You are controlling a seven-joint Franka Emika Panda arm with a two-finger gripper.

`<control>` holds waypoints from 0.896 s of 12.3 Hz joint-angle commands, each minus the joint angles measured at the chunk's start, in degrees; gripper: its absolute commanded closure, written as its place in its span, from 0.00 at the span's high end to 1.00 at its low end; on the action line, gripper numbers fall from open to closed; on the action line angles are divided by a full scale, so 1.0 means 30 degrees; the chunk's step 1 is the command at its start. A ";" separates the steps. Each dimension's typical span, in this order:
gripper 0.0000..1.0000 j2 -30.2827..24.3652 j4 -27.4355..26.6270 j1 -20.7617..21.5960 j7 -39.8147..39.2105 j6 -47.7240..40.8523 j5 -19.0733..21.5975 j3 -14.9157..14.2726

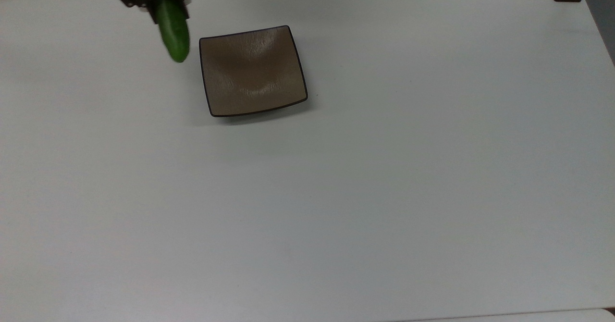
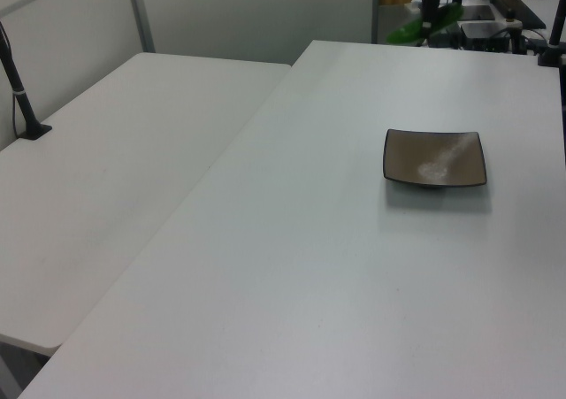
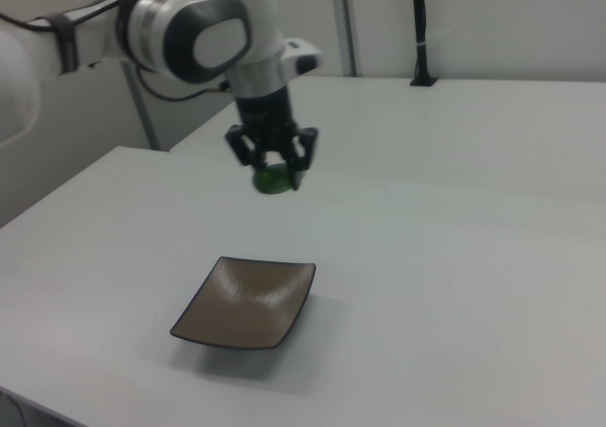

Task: Cucumber placed on a ceramic plate
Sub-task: 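Lower the held cucumber onto the center of the plate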

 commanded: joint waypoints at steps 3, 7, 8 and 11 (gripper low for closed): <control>0.17 -0.2633 -0.5615 0.1821 0.1103 0.0812 0.0270 -0.0212; 0.19 -0.2575 -0.8602 0.2525 0.2361 0.4496 0.0241 -0.0211; 0.19 -0.2545 -0.9596 0.2613 0.2422 0.6188 0.0241 -0.0154; 0.21 -0.1991 -1.1710 0.2760 0.2422 1.0324 0.0212 -0.0124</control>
